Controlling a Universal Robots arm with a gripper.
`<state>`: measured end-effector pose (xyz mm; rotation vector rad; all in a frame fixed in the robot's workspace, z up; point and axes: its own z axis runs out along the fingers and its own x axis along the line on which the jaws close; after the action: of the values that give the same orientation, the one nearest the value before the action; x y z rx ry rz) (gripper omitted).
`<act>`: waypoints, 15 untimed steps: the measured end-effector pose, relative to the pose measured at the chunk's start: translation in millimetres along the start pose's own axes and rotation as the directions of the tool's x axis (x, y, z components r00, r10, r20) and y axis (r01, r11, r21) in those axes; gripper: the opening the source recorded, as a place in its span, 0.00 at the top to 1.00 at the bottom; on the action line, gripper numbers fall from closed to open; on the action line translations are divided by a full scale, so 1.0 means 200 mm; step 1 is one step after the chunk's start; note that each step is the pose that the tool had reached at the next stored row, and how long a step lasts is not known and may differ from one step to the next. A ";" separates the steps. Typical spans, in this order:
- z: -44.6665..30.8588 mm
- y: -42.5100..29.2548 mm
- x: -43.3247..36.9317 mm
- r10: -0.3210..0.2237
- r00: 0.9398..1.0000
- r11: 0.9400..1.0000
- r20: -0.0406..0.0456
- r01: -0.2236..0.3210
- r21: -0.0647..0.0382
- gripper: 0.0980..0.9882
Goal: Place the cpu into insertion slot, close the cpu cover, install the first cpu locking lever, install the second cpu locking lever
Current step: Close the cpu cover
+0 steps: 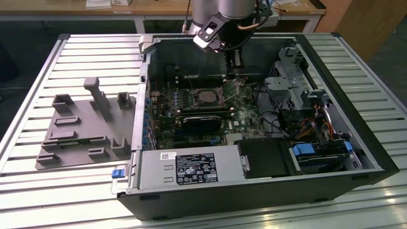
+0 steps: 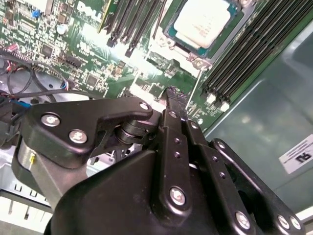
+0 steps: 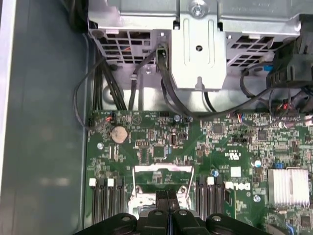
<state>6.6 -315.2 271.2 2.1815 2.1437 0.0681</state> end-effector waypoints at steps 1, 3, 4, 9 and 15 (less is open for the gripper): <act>0.001 0.008 0.000 0.000 1.000 1.000 0.000 0.000 0.000 1.00; 0.004 0.026 0.000 0.001 1.000 1.000 0.000 -0.001 0.000 1.00; 0.005 0.035 0.001 0.001 1.000 1.000 0.000 -0.001 0.000 1.00; 0.011 0.079 0.002 0.003 1.000 1.000 0.000 -0.003 0.000 1.00; 0.021 0.144 0.007 0.004 1.000 1.000 0.000 -0.004 0.000 1.00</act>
<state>35.7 -314.4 269.6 2.1856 2.1397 0.0682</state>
